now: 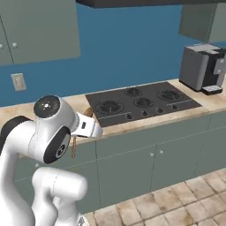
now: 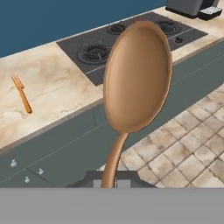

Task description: Take the fork and place it on the left side of the plate. Then take the spoon and place it on the right side of the plate. Make sure they're directly next to the plate.

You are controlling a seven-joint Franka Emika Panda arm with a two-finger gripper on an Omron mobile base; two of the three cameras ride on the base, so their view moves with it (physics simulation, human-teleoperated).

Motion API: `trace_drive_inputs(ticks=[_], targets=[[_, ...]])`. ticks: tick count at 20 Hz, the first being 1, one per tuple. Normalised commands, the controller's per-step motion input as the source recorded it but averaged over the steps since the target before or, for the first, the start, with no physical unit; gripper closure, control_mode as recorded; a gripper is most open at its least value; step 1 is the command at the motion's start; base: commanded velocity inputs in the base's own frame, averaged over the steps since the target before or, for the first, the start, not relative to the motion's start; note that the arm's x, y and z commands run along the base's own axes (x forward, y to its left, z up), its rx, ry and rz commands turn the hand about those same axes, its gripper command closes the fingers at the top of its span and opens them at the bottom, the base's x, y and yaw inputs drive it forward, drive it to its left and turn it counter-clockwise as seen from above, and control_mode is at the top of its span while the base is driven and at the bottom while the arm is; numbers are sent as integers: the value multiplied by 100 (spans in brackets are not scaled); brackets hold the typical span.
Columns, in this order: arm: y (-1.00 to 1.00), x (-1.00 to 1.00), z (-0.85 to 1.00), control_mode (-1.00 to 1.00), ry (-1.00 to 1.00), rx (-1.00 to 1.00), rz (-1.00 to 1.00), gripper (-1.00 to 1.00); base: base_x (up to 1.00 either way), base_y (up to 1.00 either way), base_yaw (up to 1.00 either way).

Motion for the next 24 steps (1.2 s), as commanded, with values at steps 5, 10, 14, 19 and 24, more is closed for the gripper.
trace_drive_inputs(ticks=[5,10,14,19,24], targets=[[0,0,0,100,0,0,0,100,-41,0,-53],[0,0,0,100,0,0,0,100,-42,0,-44],[0,0,0,100,0,0,0,100,-60,-3,-40],[0,0,0,100,0,0,0,100,-90,-10,-38],[0,0,0,100,0,0,0,100,-97,-2,-32]])
